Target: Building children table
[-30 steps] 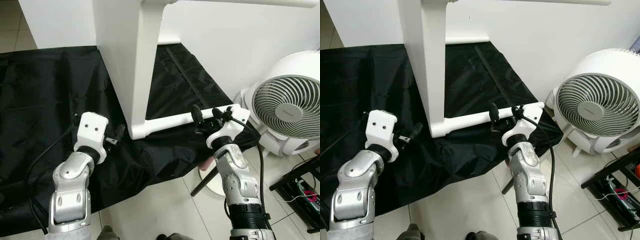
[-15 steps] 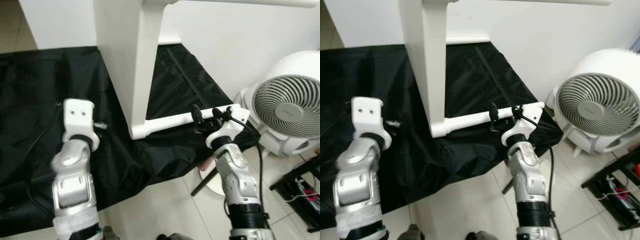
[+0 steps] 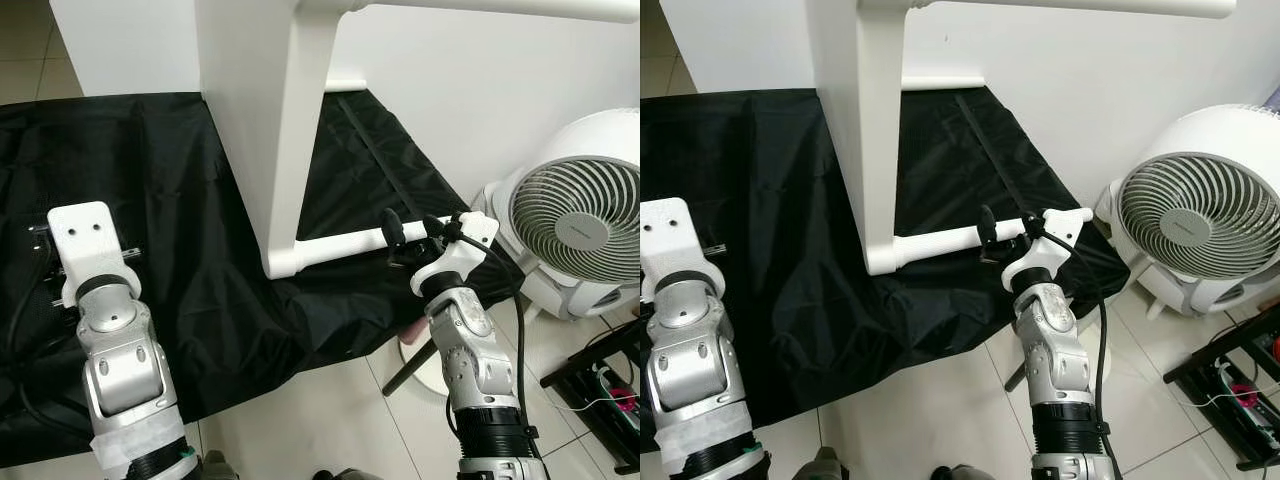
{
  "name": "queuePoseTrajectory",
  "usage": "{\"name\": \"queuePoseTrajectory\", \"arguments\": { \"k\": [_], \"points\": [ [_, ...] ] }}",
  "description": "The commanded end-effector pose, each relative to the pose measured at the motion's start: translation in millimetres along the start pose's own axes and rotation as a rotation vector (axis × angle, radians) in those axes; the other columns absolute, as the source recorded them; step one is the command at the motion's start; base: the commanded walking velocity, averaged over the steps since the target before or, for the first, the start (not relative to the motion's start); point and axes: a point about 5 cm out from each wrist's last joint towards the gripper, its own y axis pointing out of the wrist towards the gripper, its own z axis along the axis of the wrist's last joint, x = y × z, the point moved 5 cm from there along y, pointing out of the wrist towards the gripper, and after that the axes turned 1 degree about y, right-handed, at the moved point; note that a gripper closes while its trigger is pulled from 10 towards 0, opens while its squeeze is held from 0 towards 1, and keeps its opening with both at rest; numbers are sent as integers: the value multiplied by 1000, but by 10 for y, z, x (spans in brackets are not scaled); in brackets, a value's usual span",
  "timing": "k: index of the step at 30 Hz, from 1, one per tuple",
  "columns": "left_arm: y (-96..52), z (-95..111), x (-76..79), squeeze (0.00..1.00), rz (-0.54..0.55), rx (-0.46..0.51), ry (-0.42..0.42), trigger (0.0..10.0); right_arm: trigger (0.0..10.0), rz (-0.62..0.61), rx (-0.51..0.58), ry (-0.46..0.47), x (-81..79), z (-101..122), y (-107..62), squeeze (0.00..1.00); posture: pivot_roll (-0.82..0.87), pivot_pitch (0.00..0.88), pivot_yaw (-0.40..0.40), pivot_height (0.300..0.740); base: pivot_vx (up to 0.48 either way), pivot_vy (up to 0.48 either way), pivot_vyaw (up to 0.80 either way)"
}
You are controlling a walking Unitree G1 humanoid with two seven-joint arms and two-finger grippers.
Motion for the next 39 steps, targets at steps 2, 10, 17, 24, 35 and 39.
{"name": "queuePoseTrajectory", "arguments": {
  "k": [2,10,17,24,35,39],
  "points": [
    [-89,-223,19,0,127,-122,-42,10000,10000,-12,5,-11,31,12,7,0,173,55,-80,740,0,0,0],
    [-214,-196,180,0,-24,34,4,10000,10000,1,-3,-28,20,0,-18,0,168,66,-98,740,0,0,0],
    [-440,-119,378,0,-300,208,-47,10000,10000,23,-11,-72,44,-4,-40,0,159,72,-99,740,0,0,0],
    [-508,-40,429,0,-308,211,-210,10000,10000,-3,-10,-76,85,-9,-56,0,158,72,-101,740,0,0,0],
    [-897,152,818,0,-806,309,-265,10000,10000,37,-21,-89,41,-29,-44,0,165,67,-101,740,0,0,0],
    [-993,157,855,0,-883,352,-210,10000,10000,49,-23,-96,40,-28,-42,0,168,66,-98,740,0,0,0]
  ]
}}
